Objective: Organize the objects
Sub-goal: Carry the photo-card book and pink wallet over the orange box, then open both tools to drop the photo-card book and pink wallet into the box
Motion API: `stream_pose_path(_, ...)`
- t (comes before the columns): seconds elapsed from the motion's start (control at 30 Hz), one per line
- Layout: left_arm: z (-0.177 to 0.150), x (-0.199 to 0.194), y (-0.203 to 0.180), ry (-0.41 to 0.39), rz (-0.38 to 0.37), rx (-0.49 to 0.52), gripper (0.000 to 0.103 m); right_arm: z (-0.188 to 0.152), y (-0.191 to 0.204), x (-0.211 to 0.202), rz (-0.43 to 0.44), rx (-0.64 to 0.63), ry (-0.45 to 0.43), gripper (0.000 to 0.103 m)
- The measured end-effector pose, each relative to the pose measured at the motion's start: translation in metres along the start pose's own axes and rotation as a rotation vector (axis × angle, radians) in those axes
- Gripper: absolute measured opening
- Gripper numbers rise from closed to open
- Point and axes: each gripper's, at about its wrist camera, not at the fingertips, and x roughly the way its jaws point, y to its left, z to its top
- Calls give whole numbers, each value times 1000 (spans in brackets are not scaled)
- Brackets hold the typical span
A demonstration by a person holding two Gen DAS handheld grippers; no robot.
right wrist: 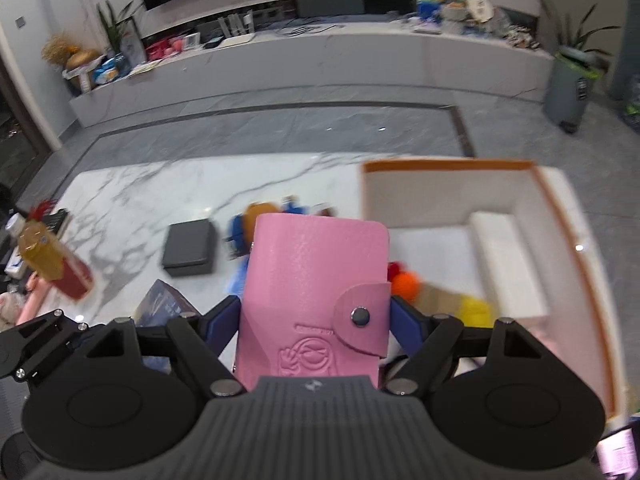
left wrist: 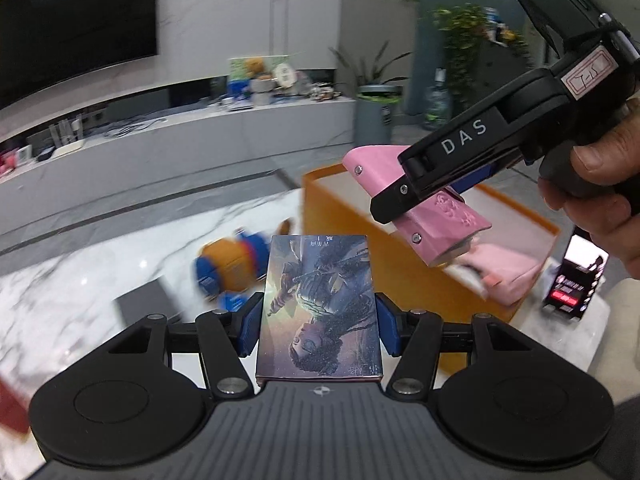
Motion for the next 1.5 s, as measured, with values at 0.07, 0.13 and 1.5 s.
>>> stream_pose_path(0.07,9,11,-14,-8,-26,16,66,2,-19,-7,-37,3,-1,80)
stream_pose_path(0.13,18,21,-26,-16,-54,21,66,3,-37,-12,-77,6,3,80)
stream_pose_path(1.5,26,144,-127,128,-192,131,67,66,-115,126,-158,-260,203,80)
